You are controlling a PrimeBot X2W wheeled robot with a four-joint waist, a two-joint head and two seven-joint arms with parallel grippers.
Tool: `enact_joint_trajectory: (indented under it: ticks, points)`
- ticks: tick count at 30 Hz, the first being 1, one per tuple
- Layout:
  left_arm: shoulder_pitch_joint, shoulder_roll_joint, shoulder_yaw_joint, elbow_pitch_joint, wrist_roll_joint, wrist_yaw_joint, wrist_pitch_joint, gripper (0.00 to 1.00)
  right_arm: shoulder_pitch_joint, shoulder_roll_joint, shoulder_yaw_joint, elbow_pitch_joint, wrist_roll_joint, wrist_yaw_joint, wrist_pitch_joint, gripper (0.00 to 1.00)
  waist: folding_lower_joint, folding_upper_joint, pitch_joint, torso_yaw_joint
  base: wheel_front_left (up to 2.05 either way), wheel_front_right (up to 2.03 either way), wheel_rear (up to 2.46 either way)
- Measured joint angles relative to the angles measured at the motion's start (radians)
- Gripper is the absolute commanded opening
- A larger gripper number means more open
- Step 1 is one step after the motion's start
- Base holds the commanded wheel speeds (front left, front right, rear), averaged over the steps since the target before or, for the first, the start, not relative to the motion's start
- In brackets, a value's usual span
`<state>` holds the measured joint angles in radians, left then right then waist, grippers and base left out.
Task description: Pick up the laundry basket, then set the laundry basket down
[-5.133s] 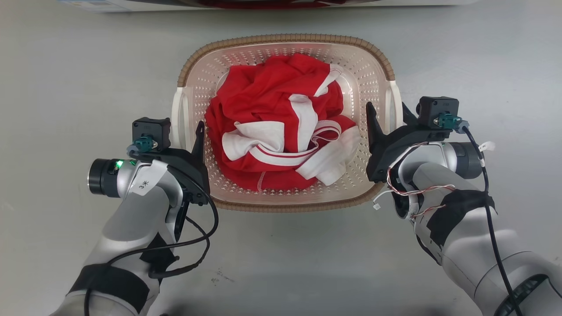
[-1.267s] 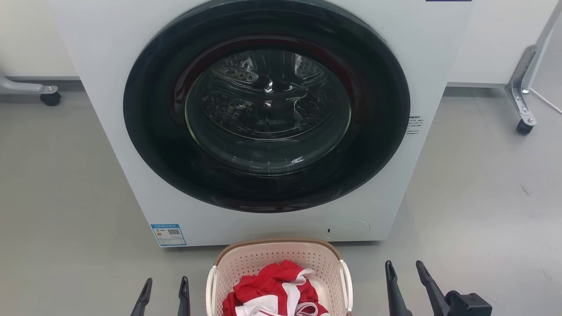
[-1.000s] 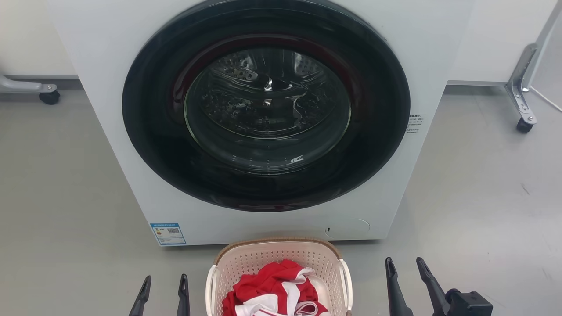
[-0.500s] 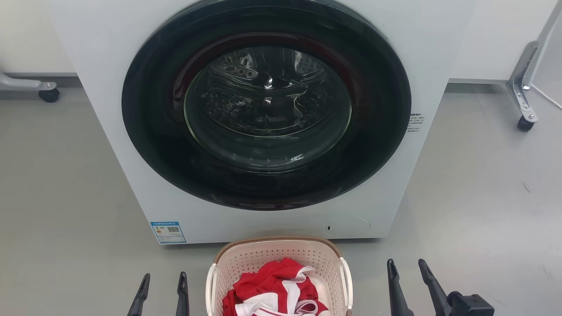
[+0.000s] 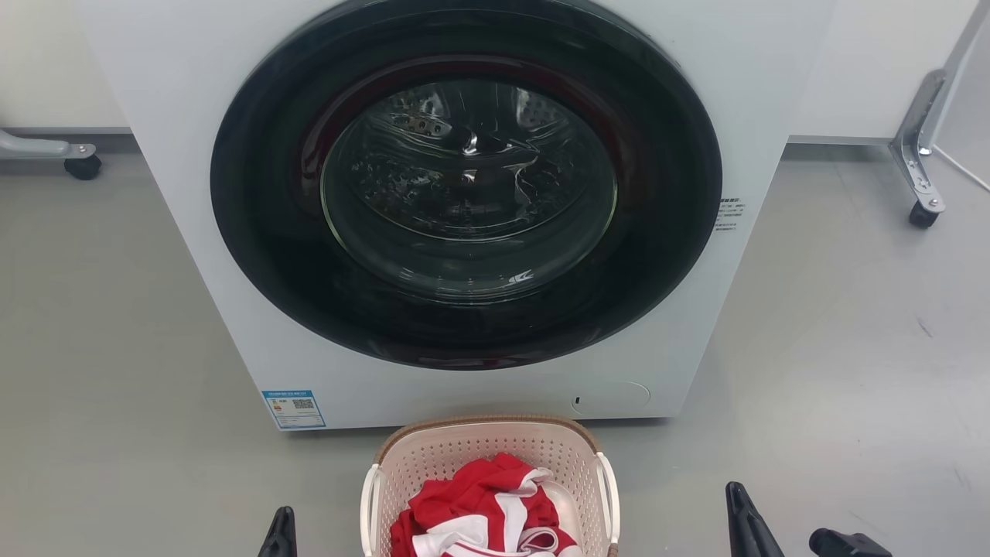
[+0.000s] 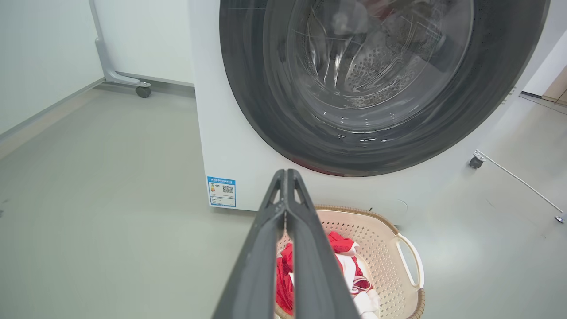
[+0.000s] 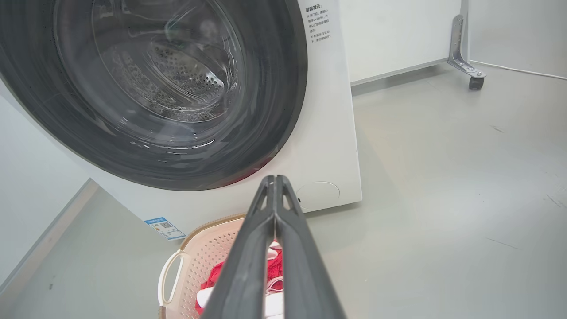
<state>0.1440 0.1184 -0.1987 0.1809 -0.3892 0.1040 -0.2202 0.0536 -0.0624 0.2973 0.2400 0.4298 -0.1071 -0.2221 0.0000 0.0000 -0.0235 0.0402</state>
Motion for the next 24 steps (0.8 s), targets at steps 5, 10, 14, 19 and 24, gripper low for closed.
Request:
enact_joint_trajectory:
  ticks: [5, 10, 14, 19, 24]
  points:
    - [-0.011, -0.005, 0.018, 0.006, -0.080, -0.012, 0.023, 0.00, -0.003, 0.001, -0.024, 0.001, 0.078, 0.012, 0.020, 0.00, 0.0000, 0.0000, 0.001, -0.002, 0.00, 0.00, 0.00]
    - [-0.019, -0.011, 0.033, 0.011, -0.151, -0.026, 0.043, 0.00, -0.007, 0.002, -0.049, 0.005, 0.145, 0.026, 0.043, 0.00, 0.0000, 0.0000, 0.003, -0.005, 0.00, 0.00, 0.00]
    - [-0.027, -0.013, 0.048, 0.016, -0.202, -0.035, 0.061, 0.00, -0.014, 0.003, -0.069, 0.007, 0.198, 0.035, 0.057, 0.00, 0.0000, 0.0000, 0.004, -0.007, 0.00, 0.00, 0.00]
    - [-0.042, -0.018, 0.063, 0.023, -0.272, -0.045, 0.080, 0.00, -0.025, 0.005, -0.094, 0.011, 0.264, 0.047, 0.081, 0.00, 0.0000, 0.0000, 0.005, -0.009, 0.00, 0.00, 0.00]
    - [-0.053, -0.021, 0.081, 0.031, -0.342, -0.061, 0.097, 0.00, -0.028, 0.006, -0.119, 0.017, 0.329, 0.061, 0.098, 0.00, 0.0000, 0.0000, 0.007, -0.011, 0.00, 0.00, 0.00]
